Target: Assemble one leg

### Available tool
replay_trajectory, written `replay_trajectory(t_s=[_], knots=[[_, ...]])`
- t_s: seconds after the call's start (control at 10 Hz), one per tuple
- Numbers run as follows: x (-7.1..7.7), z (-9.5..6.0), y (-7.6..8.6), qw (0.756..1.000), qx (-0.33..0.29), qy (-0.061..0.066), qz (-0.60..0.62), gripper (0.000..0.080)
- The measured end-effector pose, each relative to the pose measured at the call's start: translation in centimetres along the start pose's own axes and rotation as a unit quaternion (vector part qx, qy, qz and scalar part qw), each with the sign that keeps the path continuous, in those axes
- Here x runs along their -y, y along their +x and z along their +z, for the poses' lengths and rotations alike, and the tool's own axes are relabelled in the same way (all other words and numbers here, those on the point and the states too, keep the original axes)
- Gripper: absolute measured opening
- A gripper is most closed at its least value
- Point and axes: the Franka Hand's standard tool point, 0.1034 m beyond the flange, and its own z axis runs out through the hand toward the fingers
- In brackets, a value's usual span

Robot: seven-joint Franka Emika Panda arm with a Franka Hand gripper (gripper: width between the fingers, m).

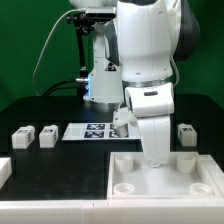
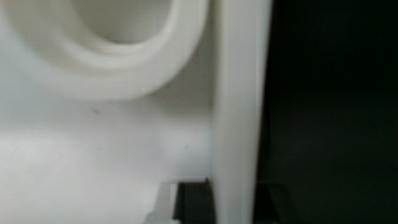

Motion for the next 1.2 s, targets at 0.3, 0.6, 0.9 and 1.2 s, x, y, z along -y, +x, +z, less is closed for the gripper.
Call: replay_trajectory(t_s=[0.3,0.6,0.9,1.2], knots=[[0.0,0.06,-0.13,1.0,-0.004,0.001,-0.013,0.0054],[-0.07,0.0,-0.14,1.0,-0.004,0.0,-0.013,0.0259],[-0.11,-0.04,-0.13,1.0,-0.004,-0.001,-0.013,0.0588],[-0.12,-0.05,-0.14,1.0,-0.004,-0.001,-0.013,0.0647]])
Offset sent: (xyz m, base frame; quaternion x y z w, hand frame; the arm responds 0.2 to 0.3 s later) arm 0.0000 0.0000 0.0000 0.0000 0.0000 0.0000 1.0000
